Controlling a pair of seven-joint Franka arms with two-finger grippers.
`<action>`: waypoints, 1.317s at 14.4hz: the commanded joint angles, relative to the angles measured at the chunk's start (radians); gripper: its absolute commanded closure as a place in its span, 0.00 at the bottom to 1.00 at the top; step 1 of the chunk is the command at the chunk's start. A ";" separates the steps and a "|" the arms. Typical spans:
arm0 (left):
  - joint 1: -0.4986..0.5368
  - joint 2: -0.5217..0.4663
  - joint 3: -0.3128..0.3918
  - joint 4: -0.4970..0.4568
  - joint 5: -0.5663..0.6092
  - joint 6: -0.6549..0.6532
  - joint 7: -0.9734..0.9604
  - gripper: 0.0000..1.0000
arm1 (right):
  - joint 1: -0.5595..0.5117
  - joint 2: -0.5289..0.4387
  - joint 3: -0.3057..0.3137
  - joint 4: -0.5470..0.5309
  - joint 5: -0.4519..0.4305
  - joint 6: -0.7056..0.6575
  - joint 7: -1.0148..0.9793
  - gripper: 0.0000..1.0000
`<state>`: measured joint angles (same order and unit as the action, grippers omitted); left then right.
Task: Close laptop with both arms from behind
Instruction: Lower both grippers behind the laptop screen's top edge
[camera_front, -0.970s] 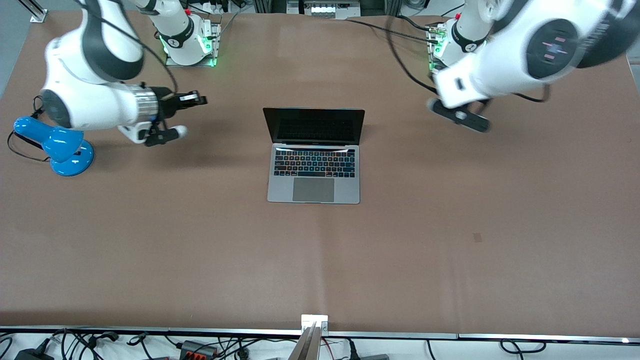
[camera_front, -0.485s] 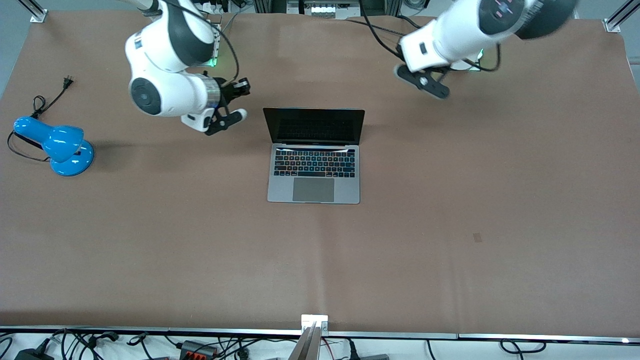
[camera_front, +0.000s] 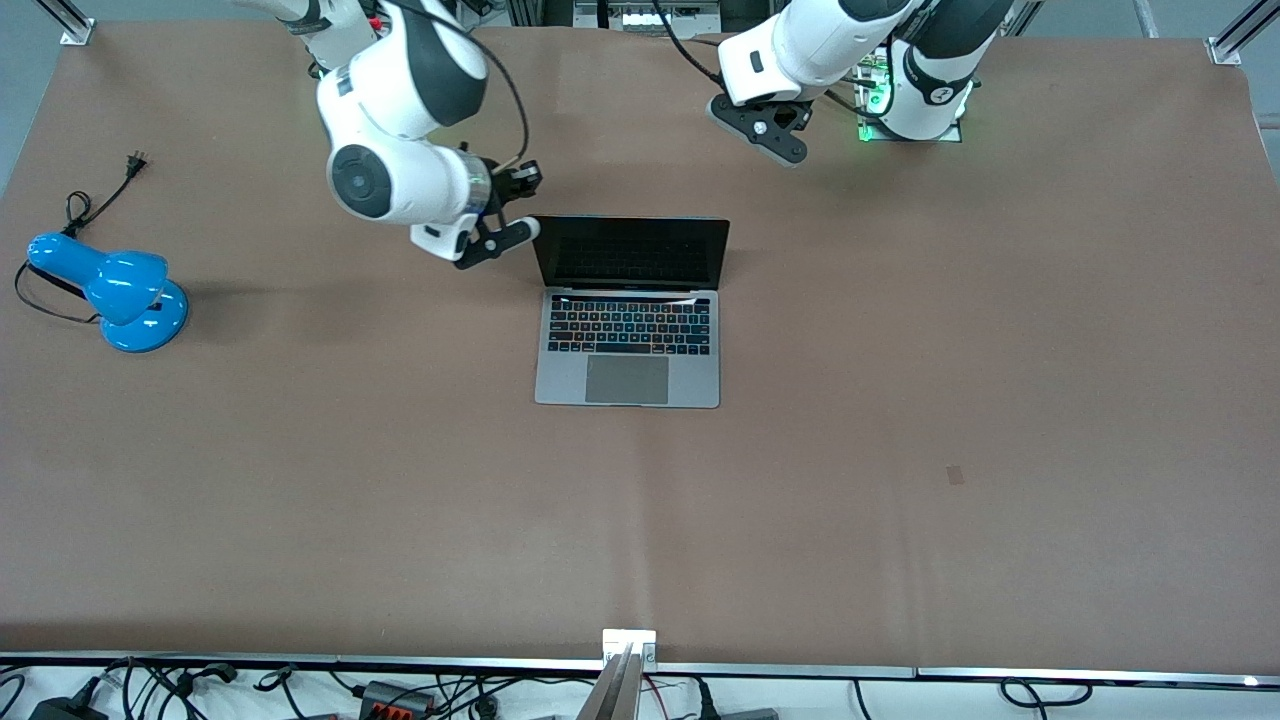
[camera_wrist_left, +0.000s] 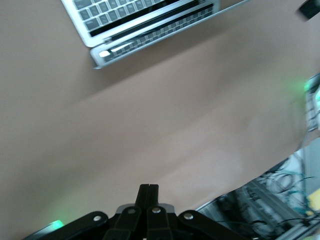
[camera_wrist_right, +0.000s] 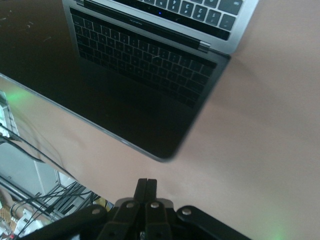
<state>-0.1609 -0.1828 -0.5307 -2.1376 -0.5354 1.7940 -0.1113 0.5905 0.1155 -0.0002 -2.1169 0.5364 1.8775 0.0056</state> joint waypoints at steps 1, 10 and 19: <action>0.004 -0.098 -0.064 -0.129 -0.153 0.132 0.007 0.99 | 0.025 0.007 -0.012 -0.012 0.019 0.025 0.019 1.00; 0.029 -0.017 -0.169 -0.223 -0.164 0.387 -0.068 0.99 | 0.031 0.061 -0.012 0.014 0.017 0.095 0.017 1.00; 0.061 0.222 -0.164 -0.220 -0.150 0.766 0.062 0.99 | 0.035 0.118 -0.012 0.086 0.017 0.115 0.017 1.00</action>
<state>-0.1352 0.0047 -0.6888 -2.3683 -0.6734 2.5177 -0.1413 0.6101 0.1948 -0.0051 -2.0700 0.5364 1.9779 0.0177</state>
